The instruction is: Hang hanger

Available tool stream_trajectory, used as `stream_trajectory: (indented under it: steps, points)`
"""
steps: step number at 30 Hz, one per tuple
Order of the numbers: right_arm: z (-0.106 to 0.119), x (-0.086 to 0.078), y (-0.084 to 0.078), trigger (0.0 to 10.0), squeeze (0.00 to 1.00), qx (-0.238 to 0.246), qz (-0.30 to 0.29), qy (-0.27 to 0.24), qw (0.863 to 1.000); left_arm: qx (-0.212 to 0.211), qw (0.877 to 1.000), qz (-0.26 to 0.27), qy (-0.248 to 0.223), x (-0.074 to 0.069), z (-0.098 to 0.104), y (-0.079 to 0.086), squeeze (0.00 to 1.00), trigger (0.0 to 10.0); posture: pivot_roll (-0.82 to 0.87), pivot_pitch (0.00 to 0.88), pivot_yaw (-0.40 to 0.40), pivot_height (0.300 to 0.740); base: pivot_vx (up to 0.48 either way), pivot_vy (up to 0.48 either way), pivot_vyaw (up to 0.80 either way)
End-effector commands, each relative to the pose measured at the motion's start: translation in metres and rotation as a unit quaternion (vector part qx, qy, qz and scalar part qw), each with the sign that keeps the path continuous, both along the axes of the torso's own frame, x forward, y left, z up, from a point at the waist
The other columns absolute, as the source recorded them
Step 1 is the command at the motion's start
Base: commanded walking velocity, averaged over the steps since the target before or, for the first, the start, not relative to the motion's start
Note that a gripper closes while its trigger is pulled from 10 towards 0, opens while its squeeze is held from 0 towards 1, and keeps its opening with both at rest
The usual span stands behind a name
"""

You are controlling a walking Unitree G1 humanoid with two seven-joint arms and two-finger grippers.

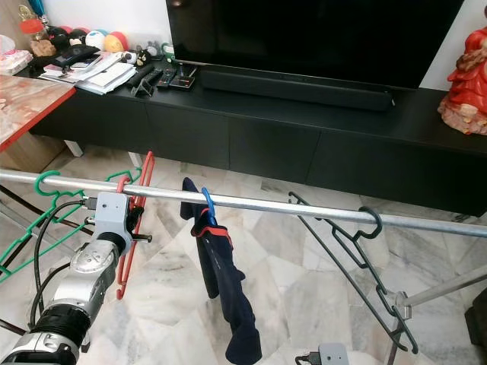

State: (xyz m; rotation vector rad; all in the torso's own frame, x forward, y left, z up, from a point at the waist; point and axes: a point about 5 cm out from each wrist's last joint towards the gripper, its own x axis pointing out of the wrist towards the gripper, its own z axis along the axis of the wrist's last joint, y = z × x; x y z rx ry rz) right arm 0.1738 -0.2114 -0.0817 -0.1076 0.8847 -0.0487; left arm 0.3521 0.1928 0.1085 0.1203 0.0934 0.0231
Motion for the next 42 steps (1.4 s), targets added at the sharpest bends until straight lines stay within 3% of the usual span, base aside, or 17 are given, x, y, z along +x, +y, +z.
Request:
stream_trajectory:
  steps: [1,5,10,11,25,32,36,40,42]
  points:
    - [-0.003,-0.006,-0.001,10.0,0.0,0.003,-0.01,0.009,1.0,0.001,0.996,0.021,0.084,-0.011,-0.03,0.006,0.0,10.0,-0.03,0.169,-0.018,0.74,0.0,0.0,0.0]
    - [-0.003,-0.006,-0.001,10.0,0.0,0.003,-0.01,0.008,1.0,0.006,0.994,0.03,0.108,-0.015,-0.038,0.01,0.0,10.0,-0.03,0.17,-0.019,0.74,0.0,0.0,0.0]
    - [-0.002,-0.006,-0.002,10.0,0.0,0.001,-0.009,0.009,1.0,0.002,0.997,0.02,0.068,-0.018,-0.031,0.008,0.0,10.0,-0.03,0.172,-0.022,0.74,0.0,0.0,0.0]
    - [-0.002,-0.006,-0.002,10.0,0.0,0.001,-0.009,0.009,1.0,0.002,0.998,0.019,0.06,-0.019,-0.029,0.008,0.98,10.0,-0.03,0.172,-0.022,0.74,0.0,0.0,0.0]
    - [-0.003,-0.007,-0.002,10.0,0.0,0.002,-0.009,0.009,1.0,-0.01,0.999,0.024,-0.023,-0.029,-0.006,0.007,1.0,10.0,-0.03,0.172,-0.016,0.74,0.0,0.0,0.0]
    - [-0.003,-0.007,-0.002,10.0,0.0,0.003,-0.008,0.009,1.0,-0.01,0.999,0.028,-0.045,-0.052,-0.001,0.011,1.0,10.0,-0.03,0.173,-0.014,0.74,0.0,0.0,0.0]
    - [-0.003,-0.007,-0.001,10.0,0.0,0.003,-0.008,0.009,1.0,-0.006,0.999,0.023,-0.039,-0.074,-0.007,0.009,1.0,10.0,-0.02,0.17,-0.01,0.74,0.0,0.0,0.0]
    - [-0.003,-0.007,-0.001,10.0,0.0,0.004,-0.009,0.009,1.0,-0.004,0.999,0.026,-0.041,-0.088,-0.01,0.011,1.0,10.0,-0.03,0.161,-0.001,0.74,0.0,0.0,0.0]
    - [-0.003,-0.007,-0.001,10.0,0.0,0.003,-0.01,0.009,1.0,0.007,0.997,0.038,-0.072,-0.1,-0.005,0.014,1.0,10.0,-0.03,0.158,0.0,0.74,0.0,0.0,0.0]
